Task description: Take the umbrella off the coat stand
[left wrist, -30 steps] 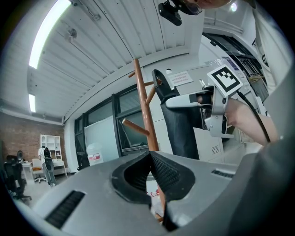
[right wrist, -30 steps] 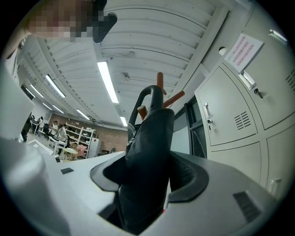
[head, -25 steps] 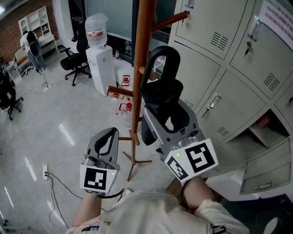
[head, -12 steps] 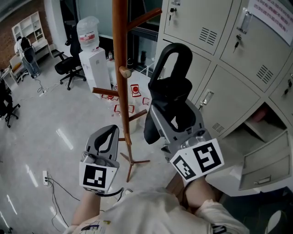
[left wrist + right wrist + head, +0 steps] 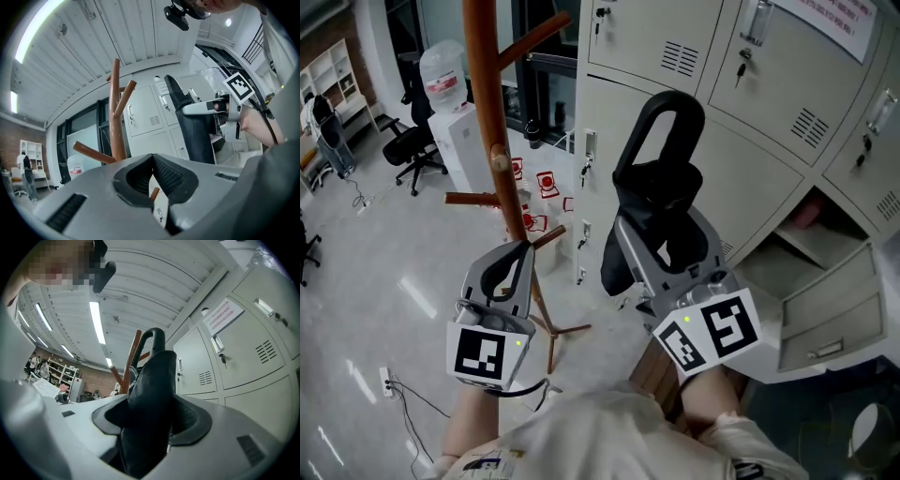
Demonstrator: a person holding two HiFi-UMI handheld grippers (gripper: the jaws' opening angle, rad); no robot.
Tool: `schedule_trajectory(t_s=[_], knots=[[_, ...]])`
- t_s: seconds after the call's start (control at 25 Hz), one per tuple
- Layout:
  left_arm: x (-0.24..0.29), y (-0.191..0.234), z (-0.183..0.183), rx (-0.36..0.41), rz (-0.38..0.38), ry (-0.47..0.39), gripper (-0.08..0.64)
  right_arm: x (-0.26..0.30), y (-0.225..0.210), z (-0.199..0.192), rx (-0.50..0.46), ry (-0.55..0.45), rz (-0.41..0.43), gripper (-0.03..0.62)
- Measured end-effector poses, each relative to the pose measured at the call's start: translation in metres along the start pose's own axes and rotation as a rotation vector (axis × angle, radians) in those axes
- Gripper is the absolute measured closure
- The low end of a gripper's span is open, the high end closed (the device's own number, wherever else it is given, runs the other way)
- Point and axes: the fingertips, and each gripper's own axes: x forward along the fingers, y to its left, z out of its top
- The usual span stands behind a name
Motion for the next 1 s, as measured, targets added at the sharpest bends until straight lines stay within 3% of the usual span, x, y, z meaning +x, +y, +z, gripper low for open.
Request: schedule_trajectory(t_s=[0.52,1.0], knots=[[0.023,-0.041,0.01,0.037,-0.107,-0.007,0.552,-0.049,-0.04,-0.008,-0.008,0.049,-0.122,0.336],[0.015,-0.067,-0.005,0.014,-0.163,-0.005,0.552,-0.091,-0.034,-0.035,0.028,0.125,-0.177,0.336]])
